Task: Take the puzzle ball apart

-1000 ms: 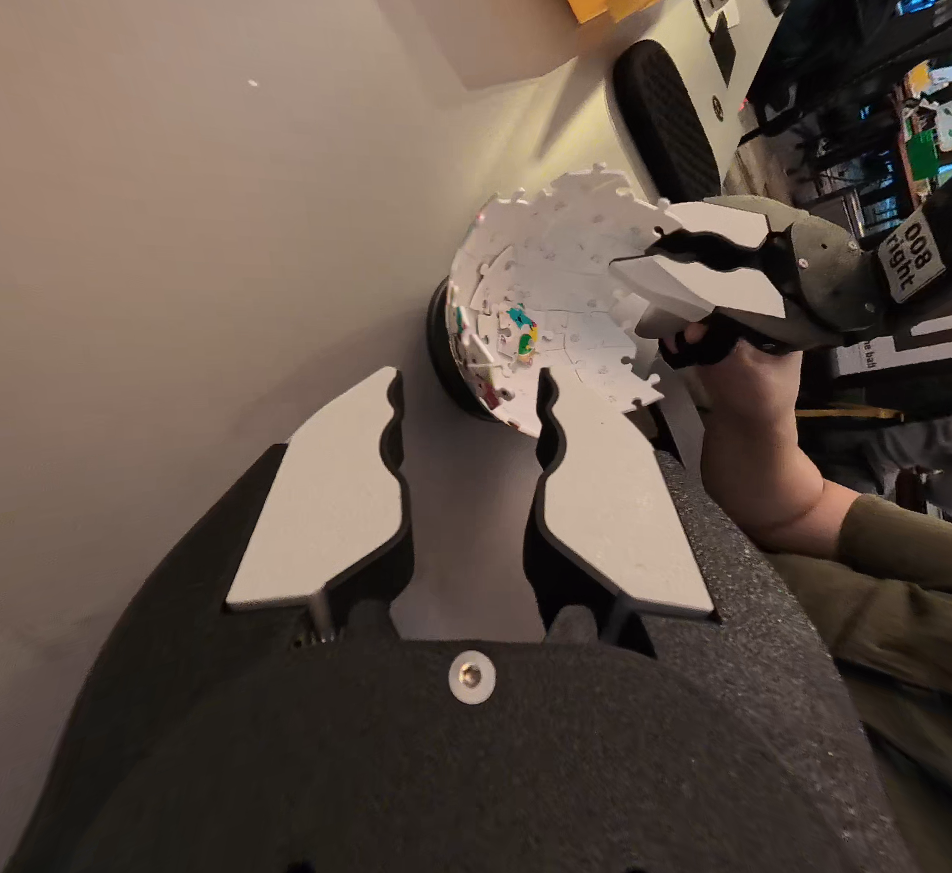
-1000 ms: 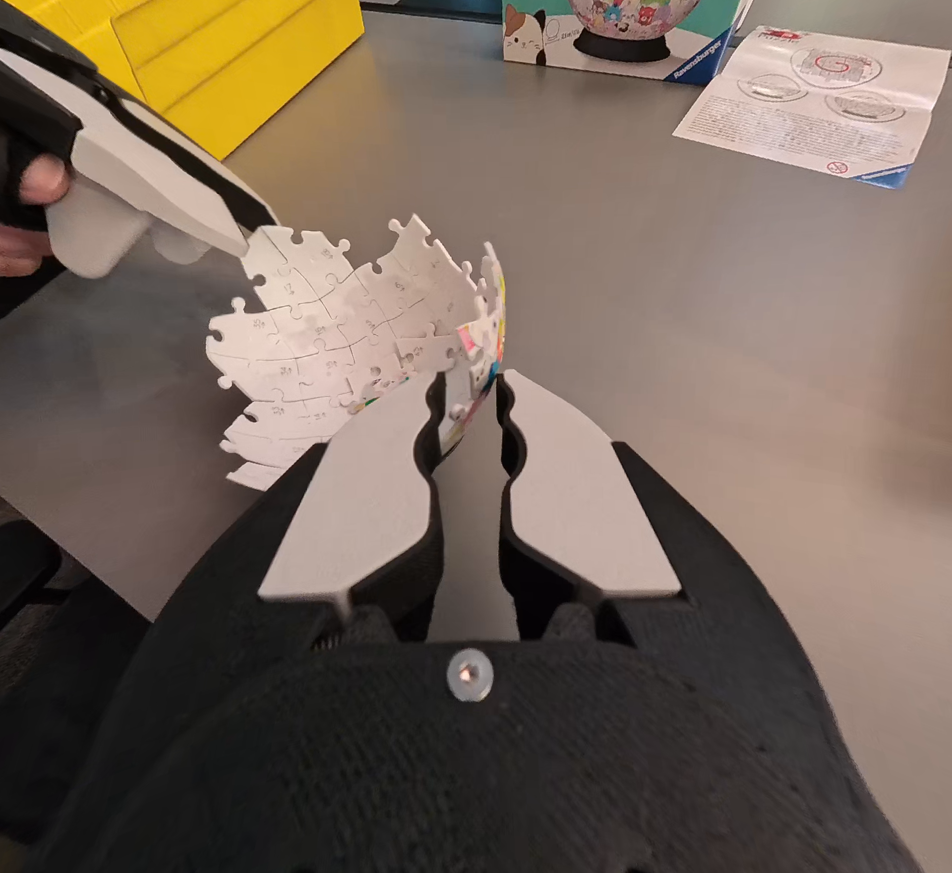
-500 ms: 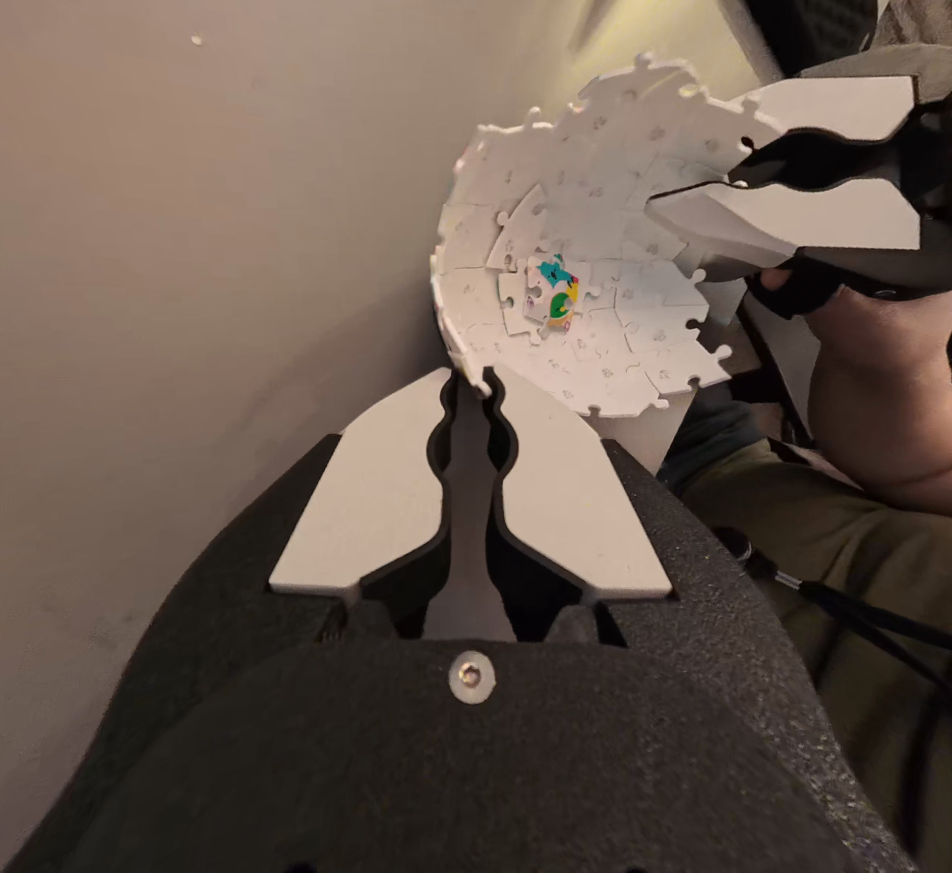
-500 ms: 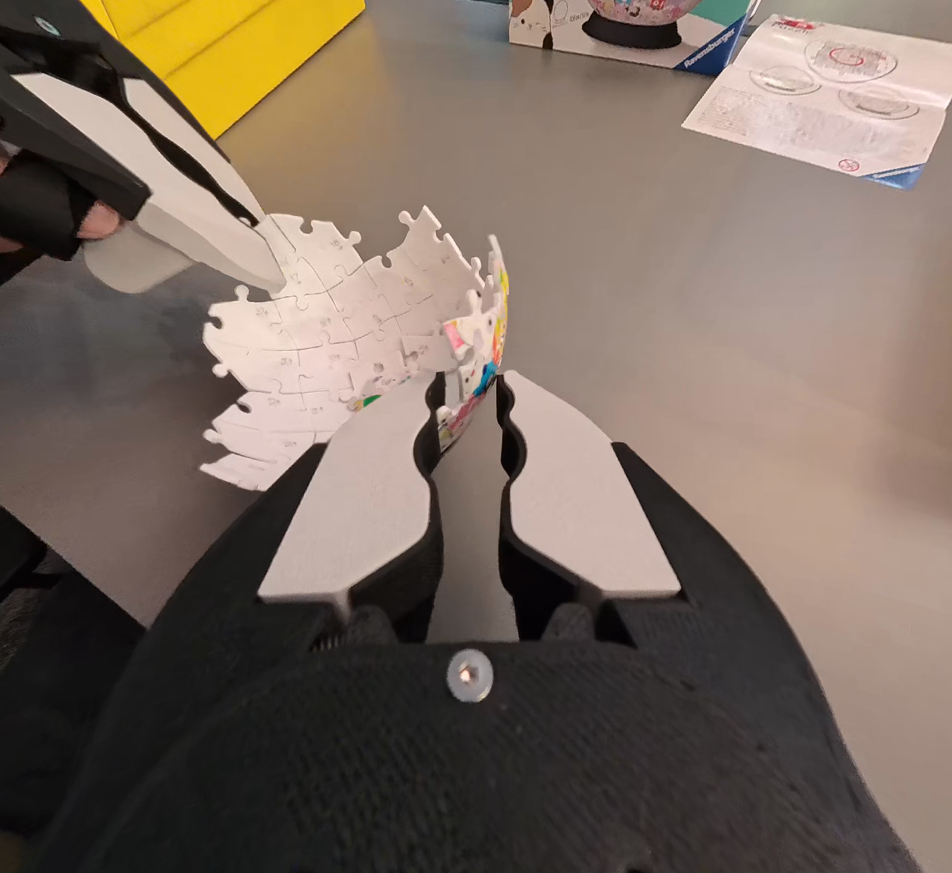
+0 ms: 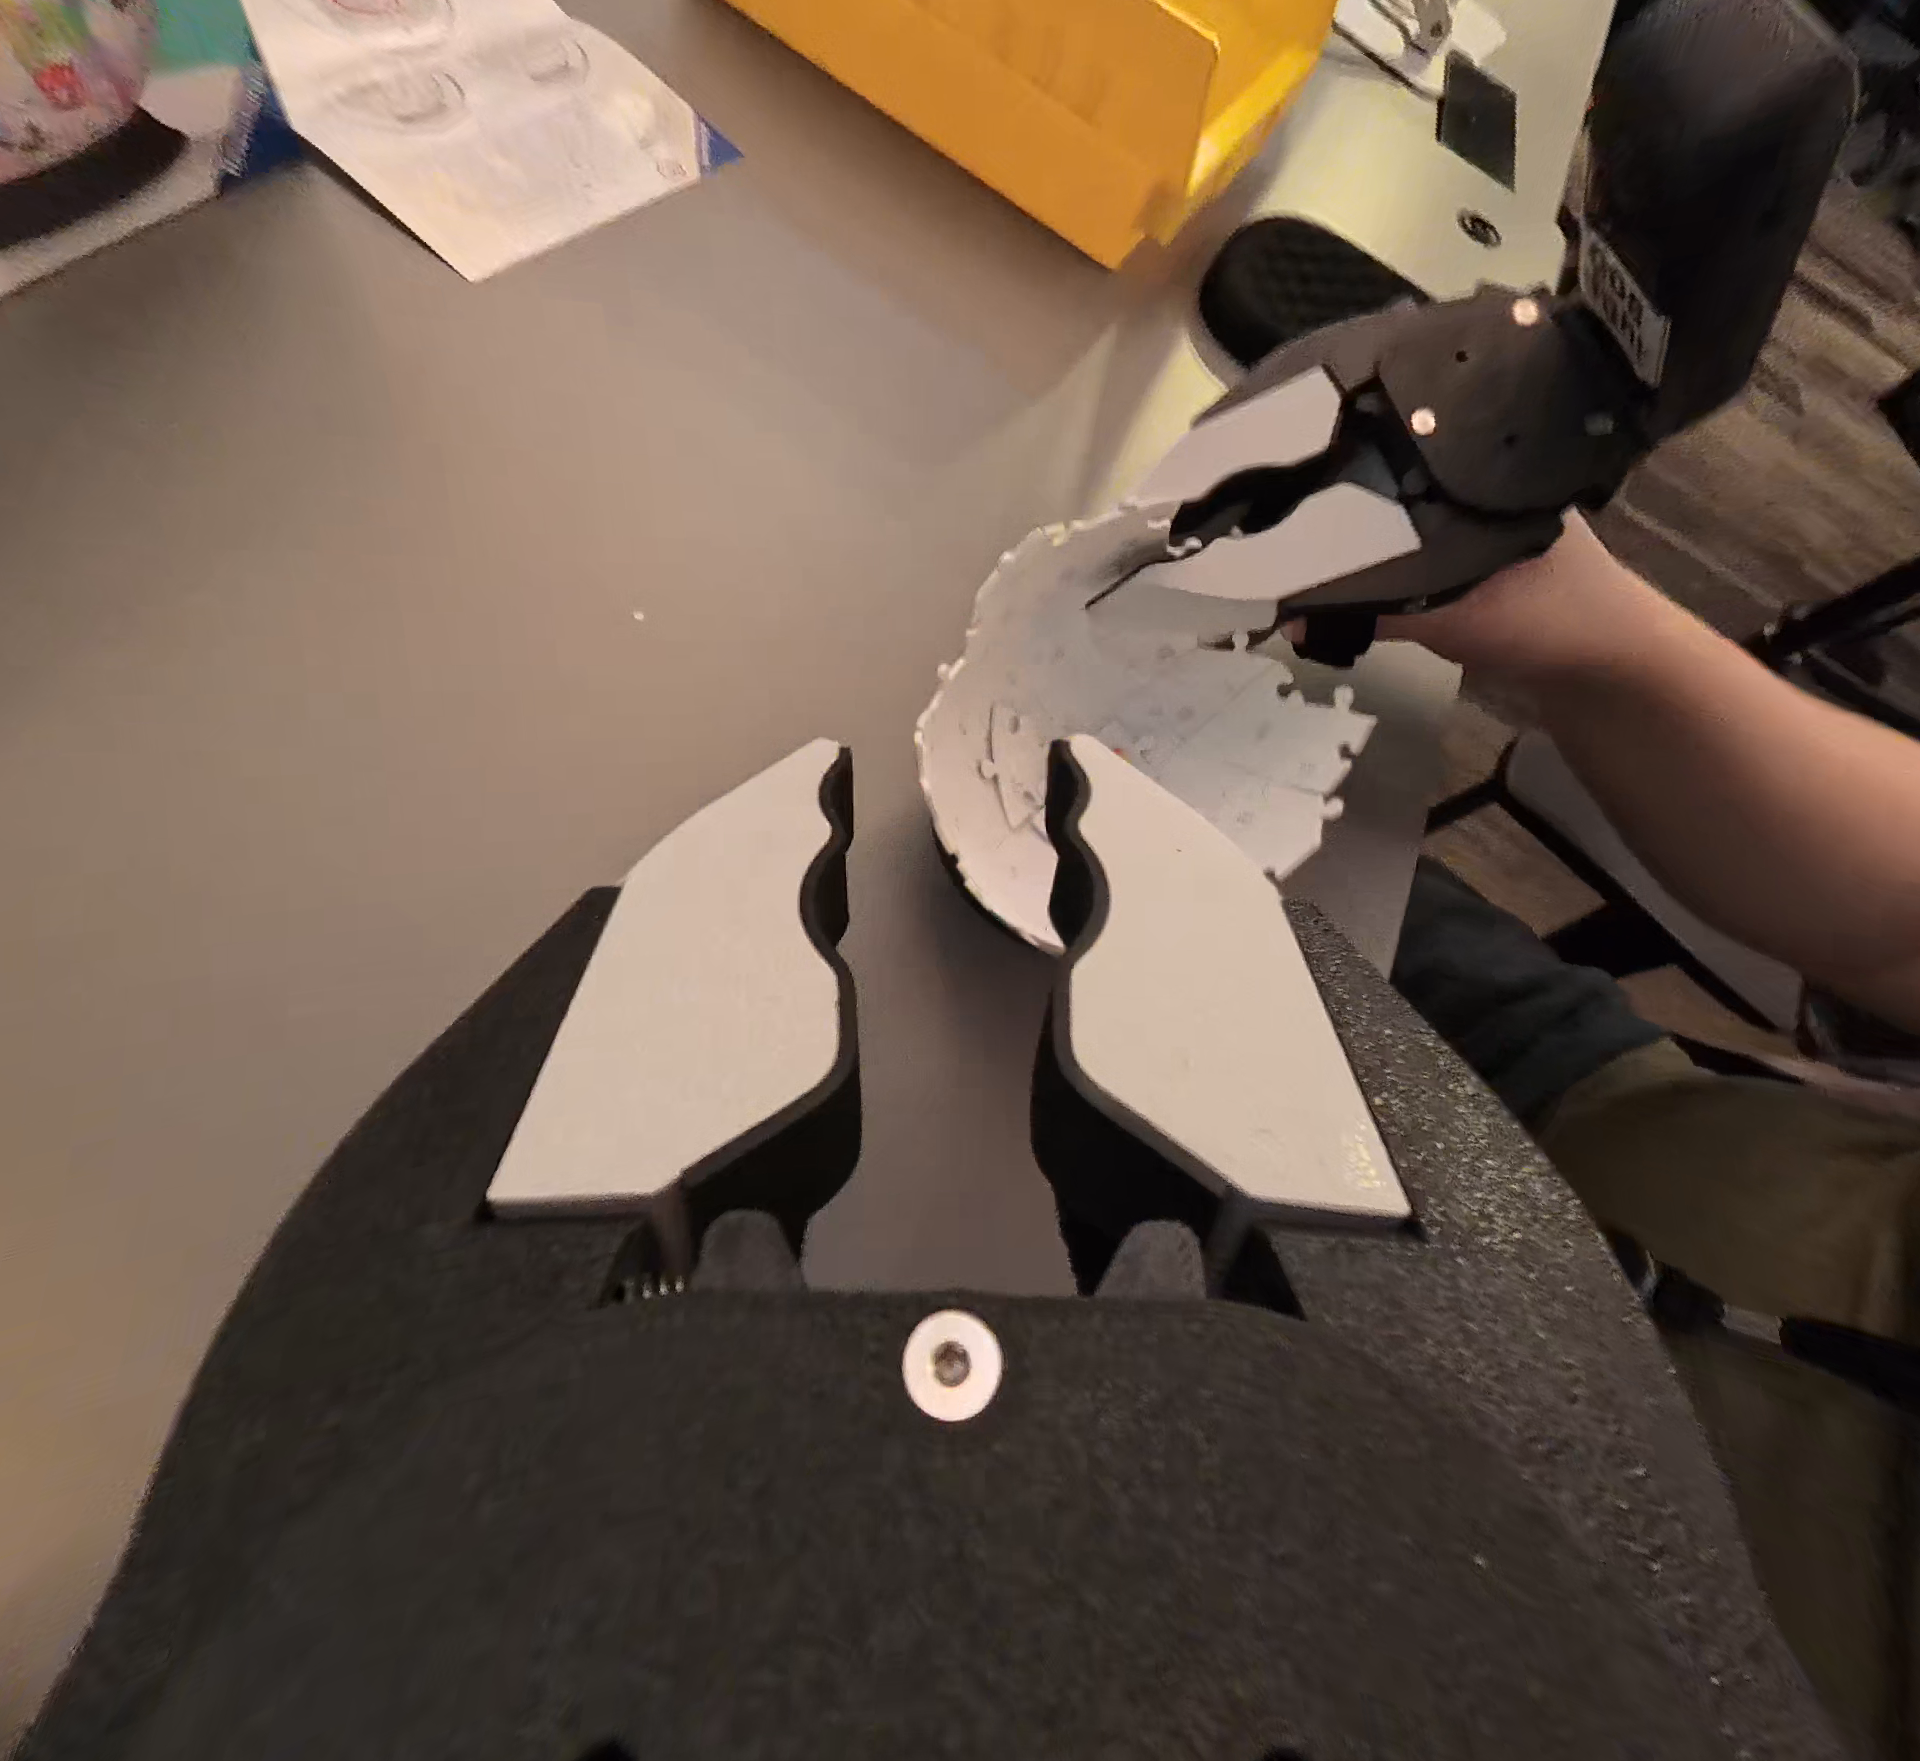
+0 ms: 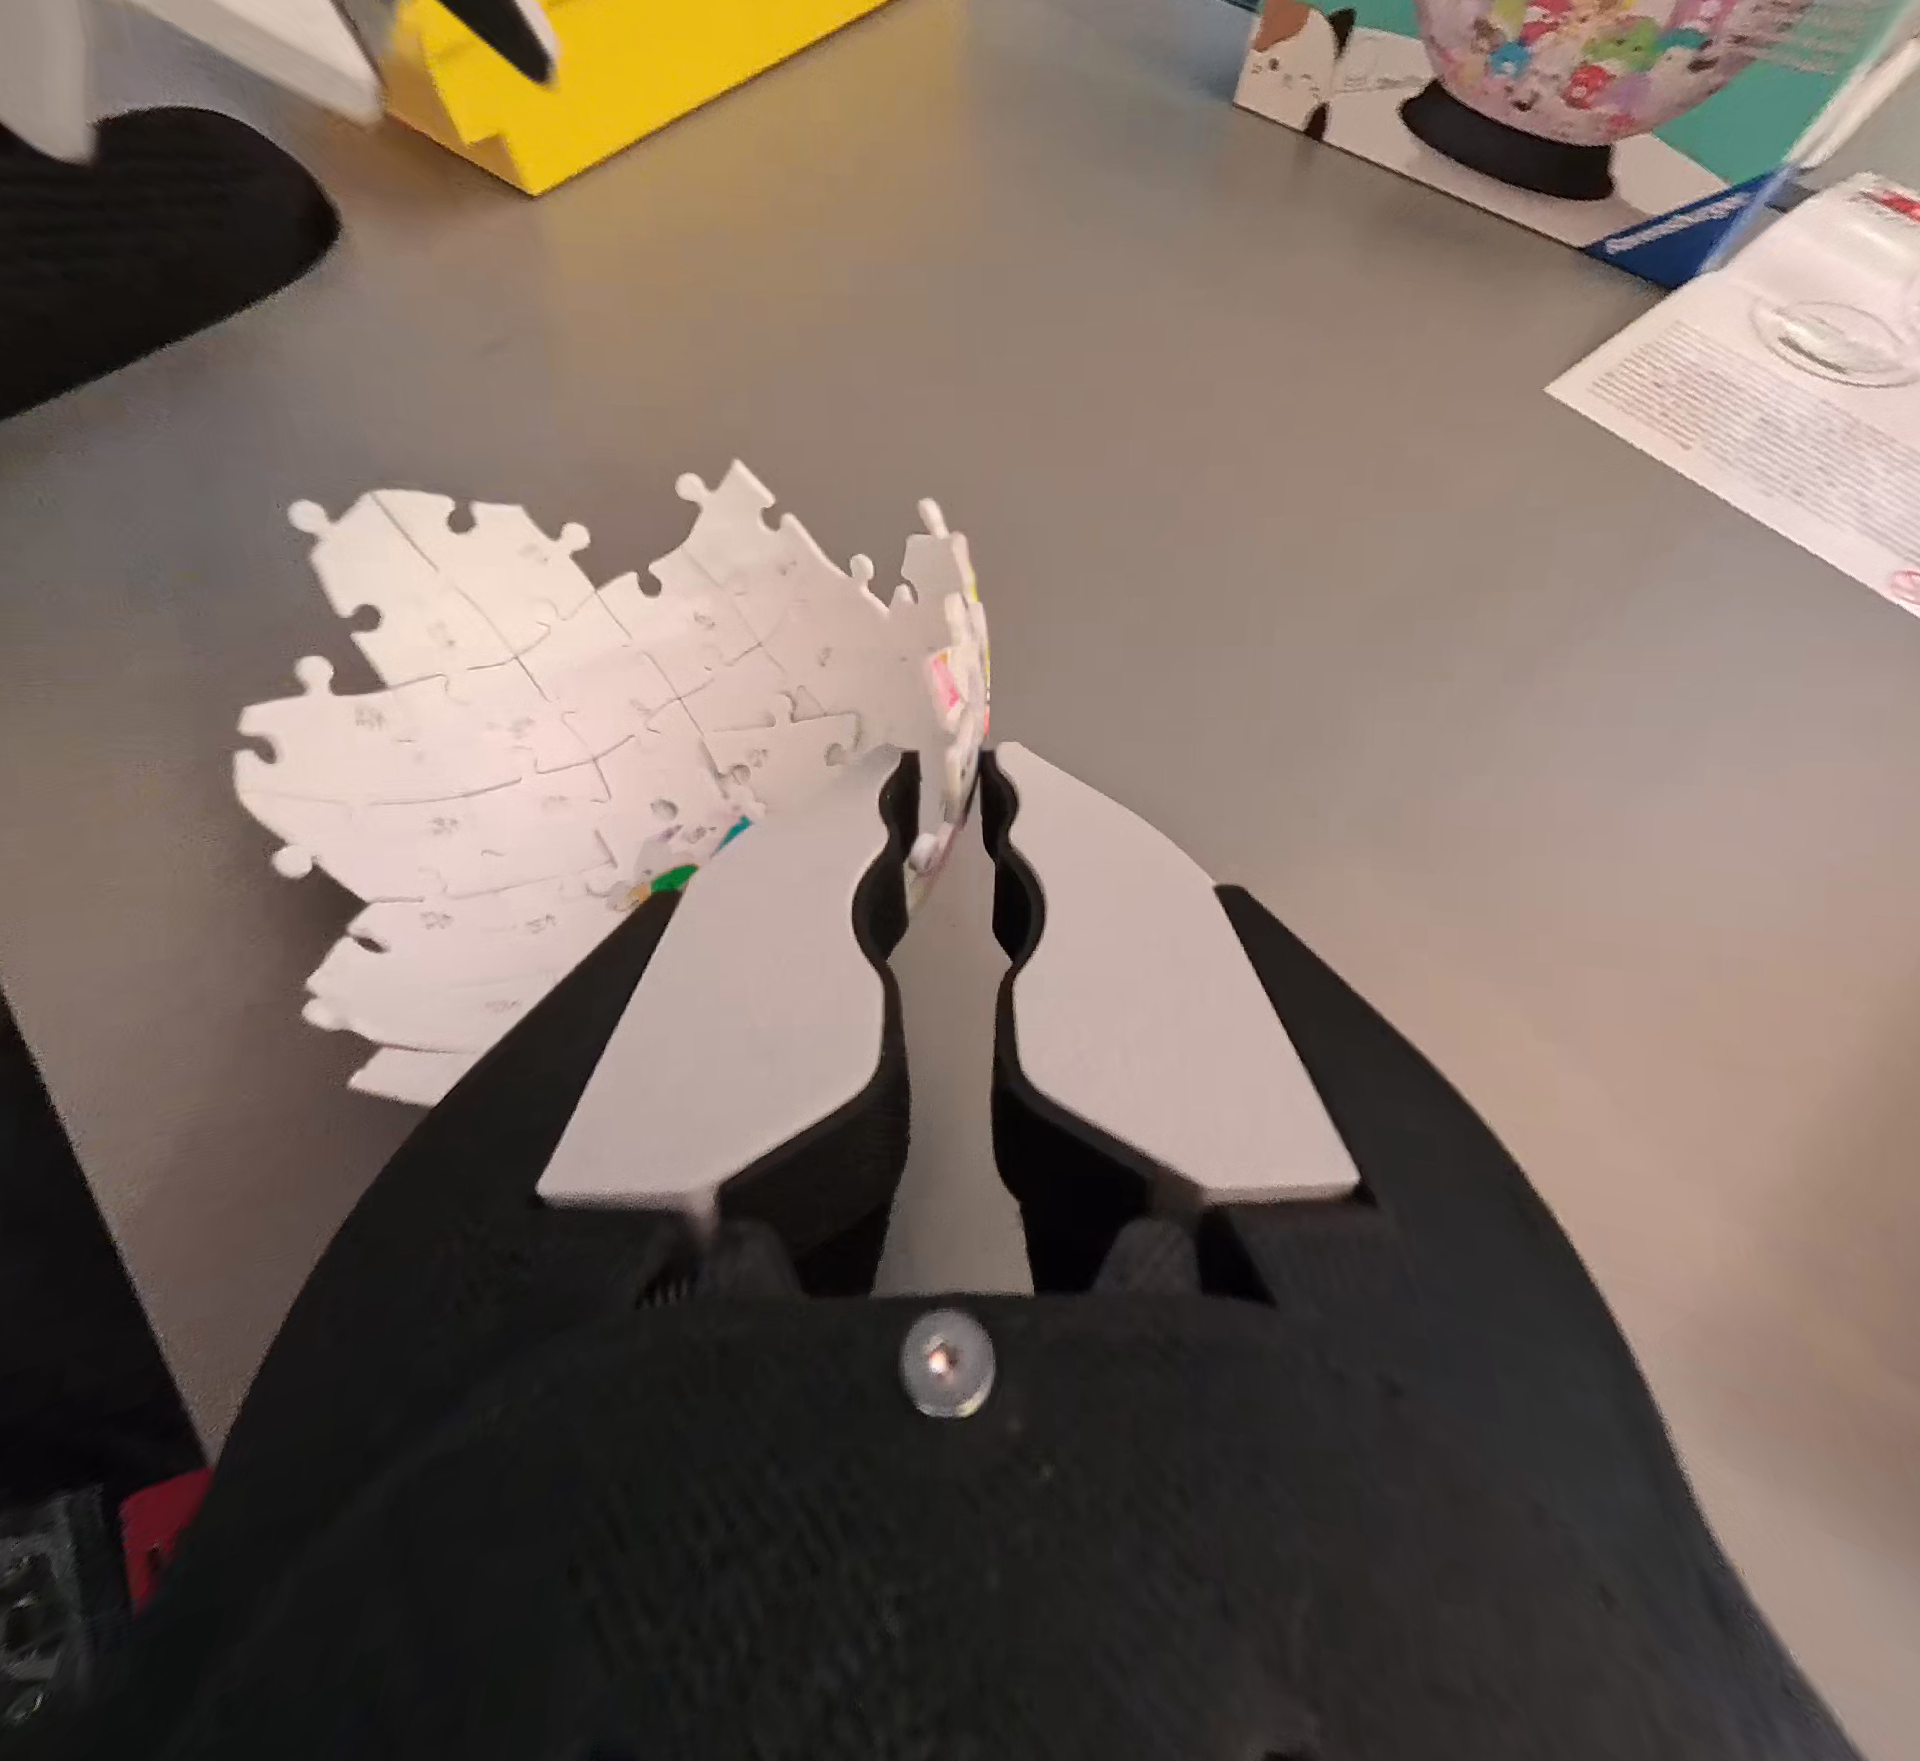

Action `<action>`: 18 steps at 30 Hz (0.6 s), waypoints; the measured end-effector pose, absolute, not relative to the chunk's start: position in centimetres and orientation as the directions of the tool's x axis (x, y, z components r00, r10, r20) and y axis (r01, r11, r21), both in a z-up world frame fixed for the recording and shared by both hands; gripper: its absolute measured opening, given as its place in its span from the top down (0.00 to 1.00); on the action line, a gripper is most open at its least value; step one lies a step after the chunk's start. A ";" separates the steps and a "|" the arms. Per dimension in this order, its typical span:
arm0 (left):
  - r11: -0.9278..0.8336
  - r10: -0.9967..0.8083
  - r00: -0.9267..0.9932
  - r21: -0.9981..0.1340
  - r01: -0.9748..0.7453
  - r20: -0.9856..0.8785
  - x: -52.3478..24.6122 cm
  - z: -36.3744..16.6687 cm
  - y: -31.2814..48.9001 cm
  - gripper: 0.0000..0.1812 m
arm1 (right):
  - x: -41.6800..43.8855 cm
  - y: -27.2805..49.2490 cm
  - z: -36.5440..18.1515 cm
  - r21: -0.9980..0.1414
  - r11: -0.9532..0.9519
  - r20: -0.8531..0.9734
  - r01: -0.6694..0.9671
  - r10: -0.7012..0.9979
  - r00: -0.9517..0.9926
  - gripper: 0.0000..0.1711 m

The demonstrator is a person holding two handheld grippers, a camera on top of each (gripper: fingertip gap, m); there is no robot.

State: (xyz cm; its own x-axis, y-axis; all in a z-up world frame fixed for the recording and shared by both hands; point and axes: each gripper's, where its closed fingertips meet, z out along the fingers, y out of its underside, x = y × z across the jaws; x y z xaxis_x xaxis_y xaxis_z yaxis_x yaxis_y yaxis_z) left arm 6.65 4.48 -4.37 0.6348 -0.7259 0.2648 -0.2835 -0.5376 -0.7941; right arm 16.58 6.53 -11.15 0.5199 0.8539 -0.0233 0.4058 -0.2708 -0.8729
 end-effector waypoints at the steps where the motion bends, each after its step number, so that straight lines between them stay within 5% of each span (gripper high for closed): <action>1: -0.561 -0.731 0.620 -0.768 -0.309 0.284 6.8 -5.1 4.5 0.81 | 16.5 6.6 -11.1 -0.873 -0.277 -0.045 0.401 0.864 0.501 0.93; 10: -0.602 -0.781 0.552 -0.584 -0.544 0.291 9.1 -9.7 5.1 0.83 | 16.6 5.8 -6.7 -0.876 -0.052 0.059 0.480 0.975 0.213 0.74; 14: -0.564 -0.818 0.505 -0.565 -0.603 0.278 10.0 -10.5 5.0 0.83 | 15.2 5.2 -4.5 -0.838 -0.064 -0.139 0.542 0.985 -0.099 0.75; 18: -0.590 -0.802 0.513 -0.537 -0.603 0.304 9.9 -11.2 4.8 0.84 | 13.5 7.0 -4.4 -0.777 -0.199 -0.367 0.597 0.914 -0.172 0.80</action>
State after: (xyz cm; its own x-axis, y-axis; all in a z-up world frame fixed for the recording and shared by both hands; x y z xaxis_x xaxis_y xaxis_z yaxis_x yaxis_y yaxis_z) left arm 9.87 4.83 -11.24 0.5132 -0.8025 0.3045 -0.6034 -0.5896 -0.5369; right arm 13.53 6.98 -4.36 -0.1722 0.9143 -0.3665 0.5970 -0.1991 -0.7772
